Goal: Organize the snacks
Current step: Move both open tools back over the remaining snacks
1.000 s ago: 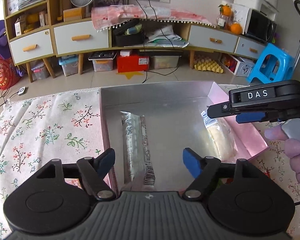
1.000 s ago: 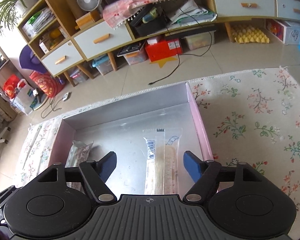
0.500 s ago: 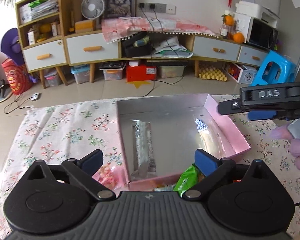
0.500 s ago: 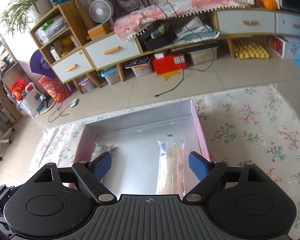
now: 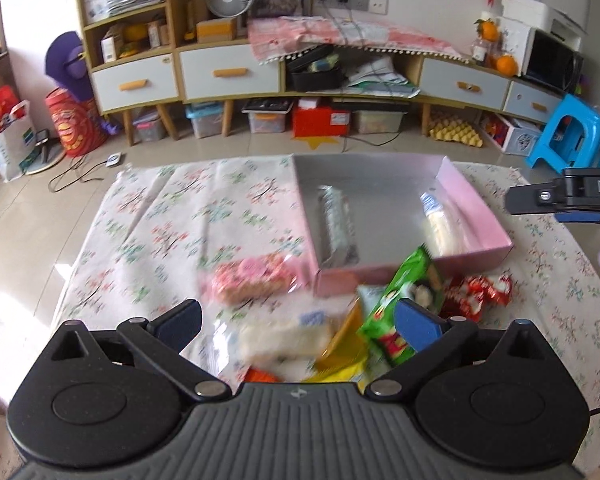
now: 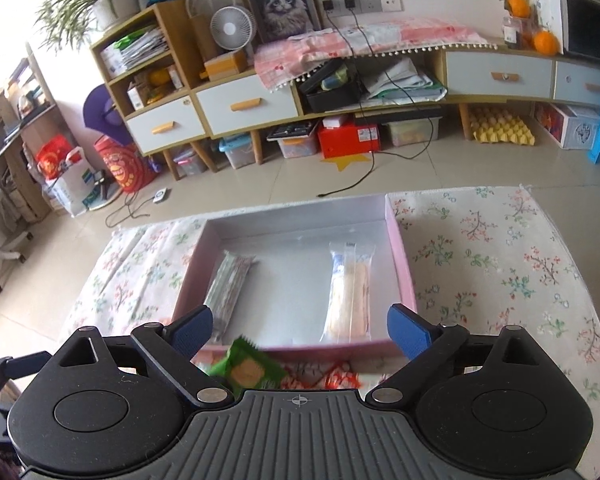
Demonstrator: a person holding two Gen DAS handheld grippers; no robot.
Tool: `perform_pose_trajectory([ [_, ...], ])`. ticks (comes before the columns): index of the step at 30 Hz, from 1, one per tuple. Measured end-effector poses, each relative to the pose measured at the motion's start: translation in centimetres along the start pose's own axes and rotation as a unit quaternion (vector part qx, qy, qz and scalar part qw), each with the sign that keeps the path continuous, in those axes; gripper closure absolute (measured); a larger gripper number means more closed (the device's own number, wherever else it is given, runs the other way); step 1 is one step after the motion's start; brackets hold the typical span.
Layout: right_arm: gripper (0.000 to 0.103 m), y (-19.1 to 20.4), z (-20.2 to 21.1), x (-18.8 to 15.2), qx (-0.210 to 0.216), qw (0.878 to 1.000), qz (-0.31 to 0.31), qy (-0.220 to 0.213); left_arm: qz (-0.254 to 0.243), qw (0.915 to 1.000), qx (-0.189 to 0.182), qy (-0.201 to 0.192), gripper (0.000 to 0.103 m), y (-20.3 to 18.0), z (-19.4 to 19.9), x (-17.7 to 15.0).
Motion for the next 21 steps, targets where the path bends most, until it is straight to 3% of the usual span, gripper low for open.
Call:
perform_pose_trajectory([
  [10, 0.007, 1.9, 0.7, -4.5, 0.022, 0.999, 0.025, 0.013, 0.029, 0.9993, 0.014, 0.018, 0.0, 2.7, 0.8, -4.6],
  [21, 0.007, 2.1, -1.0, -11.6, 0.039, 0.992, 0.114, 0.039, -0.002, 0.9992, -0.033, 0.021, 0.001, 3.7, 1.3, -10.1],
])
Point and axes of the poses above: each gripper's, at about its wrist camera, not at the fingertips, and z roughly against the way its jaws point, y to its left, x to its top, the point moved 7 cm from there along -z, roughly the way its jaws point, and after that the axes turned 3 degrees about -y, right-handed, at the moved point
